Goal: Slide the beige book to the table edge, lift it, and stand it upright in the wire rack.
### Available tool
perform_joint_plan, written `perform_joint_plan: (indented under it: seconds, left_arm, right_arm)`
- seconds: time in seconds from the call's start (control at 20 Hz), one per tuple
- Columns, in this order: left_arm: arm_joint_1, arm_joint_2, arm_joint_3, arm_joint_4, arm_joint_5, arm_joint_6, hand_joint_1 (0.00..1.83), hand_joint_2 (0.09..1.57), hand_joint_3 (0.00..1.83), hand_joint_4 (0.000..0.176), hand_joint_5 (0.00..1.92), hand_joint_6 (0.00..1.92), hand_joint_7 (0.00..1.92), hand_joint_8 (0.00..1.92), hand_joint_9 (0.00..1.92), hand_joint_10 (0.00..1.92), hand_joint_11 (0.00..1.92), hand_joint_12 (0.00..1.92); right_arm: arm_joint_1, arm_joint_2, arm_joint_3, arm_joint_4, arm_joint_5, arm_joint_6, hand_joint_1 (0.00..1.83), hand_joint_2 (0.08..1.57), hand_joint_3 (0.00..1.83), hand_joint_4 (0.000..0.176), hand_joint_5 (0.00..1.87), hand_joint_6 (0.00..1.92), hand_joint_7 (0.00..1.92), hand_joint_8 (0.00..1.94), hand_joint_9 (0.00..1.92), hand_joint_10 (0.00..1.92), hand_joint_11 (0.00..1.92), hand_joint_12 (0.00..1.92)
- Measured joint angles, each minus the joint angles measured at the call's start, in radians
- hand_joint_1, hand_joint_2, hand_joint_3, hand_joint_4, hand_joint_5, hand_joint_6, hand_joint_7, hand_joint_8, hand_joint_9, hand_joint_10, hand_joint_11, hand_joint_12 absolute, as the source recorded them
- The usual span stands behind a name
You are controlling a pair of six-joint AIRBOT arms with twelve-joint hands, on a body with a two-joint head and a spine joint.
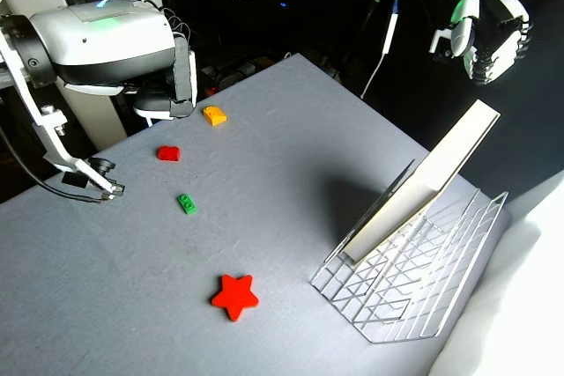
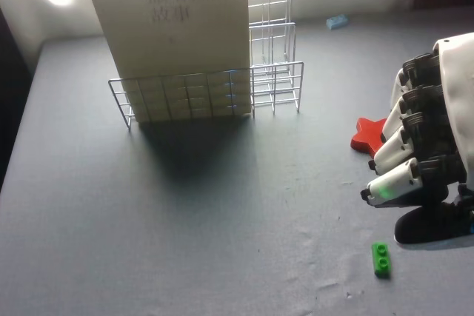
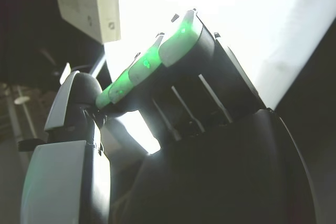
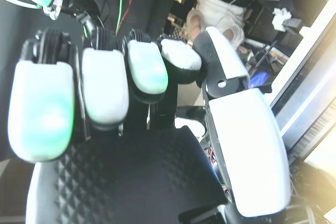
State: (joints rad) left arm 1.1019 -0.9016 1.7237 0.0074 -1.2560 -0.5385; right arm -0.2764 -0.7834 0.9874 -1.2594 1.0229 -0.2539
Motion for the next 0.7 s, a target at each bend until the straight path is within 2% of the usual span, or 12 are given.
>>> perform_joint_plan:
  seconds: [0.3,0.55,0.65,0.7]
  left_arm:
    - [-0.006,0.038,-0.055,0.036,-0.008,0.021,0.89,1.30,0.01,0.000,1.28,1.92,1.33,1.92,1.35,1.92,1.37,1.92]
    - [-0.019,0.051,-0.068,0.027,-0.007,0.022,0.88,1.31,0.01,0.000,1.26,1.92,1.32,1.92,1.34,1.92,1.37,1.92]
    - [-0.027,0.051,-0.069,0.027,-0.010,0.022,0.90,1.30,0.00,0.000,1.28,1.92,1.33,1.92,1.34,1.92,1.37,1.92]
    - [-0.032,0.051,-0.069,0.029,-0.006,0.023,0.91,1.30,0.00,0.000,1.28,1.92,1.33,1.92,1.34,1.92,1.37,1.92]
  right_arm:
    - [0.005,-0.002,0.000,0.030,0.001,-0.001,0.82,1.37,0.01,0.000,1.16,1.92,1.32,1.94,1.50,1.92,1.62,1.92]
    - [0.013,-0.006,0.012,0.044,0.018,-0.011,0.84,1.36,0.00,0.000,1.17,1.92,1.32,1.94,1.49,1.92,1.62,1.92]
    - [0.013,-0.008,0.013,0.091,0.023,-0.053,0.83,1.36,0.00,0.000,1.17,1.92,1.31,1.94,1.48,1.92,1.60,1.92]
    - [0.009,-0.014,0.021,0.173,0.046,-0.142,0.84,1.35,0.00,0.000,1.16,1.92,1.31,1.94,1.48,1.92,1.60,1.92]
